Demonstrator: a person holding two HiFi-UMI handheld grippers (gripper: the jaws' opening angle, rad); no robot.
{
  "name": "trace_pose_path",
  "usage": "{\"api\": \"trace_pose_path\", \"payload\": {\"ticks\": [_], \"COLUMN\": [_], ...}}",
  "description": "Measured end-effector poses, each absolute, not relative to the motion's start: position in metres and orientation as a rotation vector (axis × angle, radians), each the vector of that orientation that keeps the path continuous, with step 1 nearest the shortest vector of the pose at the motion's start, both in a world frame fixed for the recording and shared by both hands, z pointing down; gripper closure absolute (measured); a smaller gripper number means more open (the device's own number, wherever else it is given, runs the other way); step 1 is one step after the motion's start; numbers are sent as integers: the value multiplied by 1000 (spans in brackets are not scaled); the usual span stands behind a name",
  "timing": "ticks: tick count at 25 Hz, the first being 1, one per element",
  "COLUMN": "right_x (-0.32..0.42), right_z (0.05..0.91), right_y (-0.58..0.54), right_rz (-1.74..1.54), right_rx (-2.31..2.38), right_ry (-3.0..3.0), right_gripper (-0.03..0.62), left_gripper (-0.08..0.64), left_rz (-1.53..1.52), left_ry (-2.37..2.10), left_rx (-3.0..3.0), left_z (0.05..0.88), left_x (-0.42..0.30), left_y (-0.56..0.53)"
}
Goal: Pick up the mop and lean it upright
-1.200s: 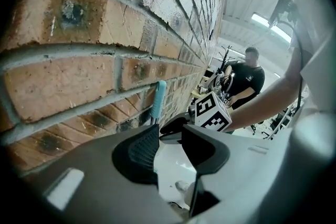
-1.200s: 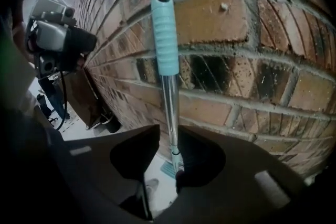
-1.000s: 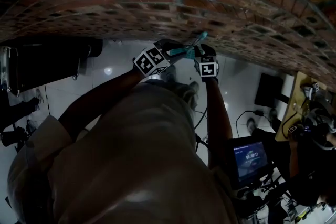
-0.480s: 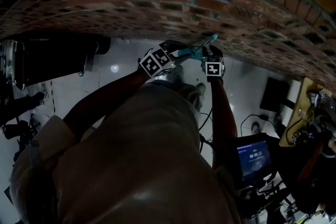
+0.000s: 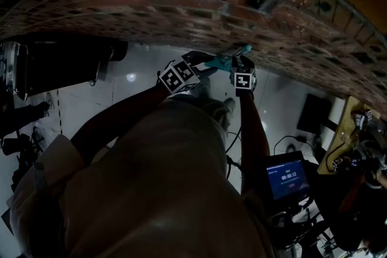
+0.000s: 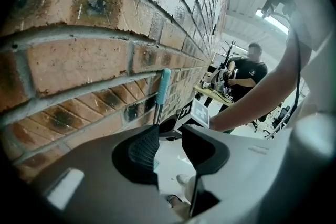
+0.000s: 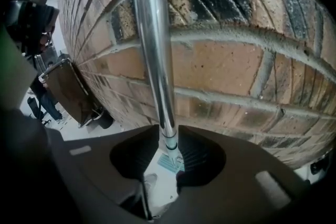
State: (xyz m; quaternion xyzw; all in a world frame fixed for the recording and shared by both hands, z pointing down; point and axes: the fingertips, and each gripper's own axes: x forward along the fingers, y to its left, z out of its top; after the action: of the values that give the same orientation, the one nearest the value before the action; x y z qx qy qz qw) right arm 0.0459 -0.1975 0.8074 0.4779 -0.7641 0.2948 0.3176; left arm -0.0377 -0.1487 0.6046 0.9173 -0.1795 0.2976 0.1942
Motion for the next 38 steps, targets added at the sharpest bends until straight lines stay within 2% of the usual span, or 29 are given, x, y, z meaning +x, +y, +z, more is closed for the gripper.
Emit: {"api": "trace_pose_path", "payload": {"ticks": [18, 22, 38], "right_x": [33, 36, 54], "right_z": [834, 850, 883], "right_y": [-206, -200, -196], "right_rz": [812, 844, 874], "right_rx": [1222, 1204, 1261], "right_ry": [-1981, -1945, -1912], "right_gripper": [486, 449, 471], "left_gripper": [407, 407, 407], "left_rz": [866, 880, 936], "left_ry": [-565, -564, -605], "left_rx": [2543, 2543, 2507], "left_z": [611, 610, 622], "left_x": [-64, -68, -81], "left_y": [-151, -148, -140]}}
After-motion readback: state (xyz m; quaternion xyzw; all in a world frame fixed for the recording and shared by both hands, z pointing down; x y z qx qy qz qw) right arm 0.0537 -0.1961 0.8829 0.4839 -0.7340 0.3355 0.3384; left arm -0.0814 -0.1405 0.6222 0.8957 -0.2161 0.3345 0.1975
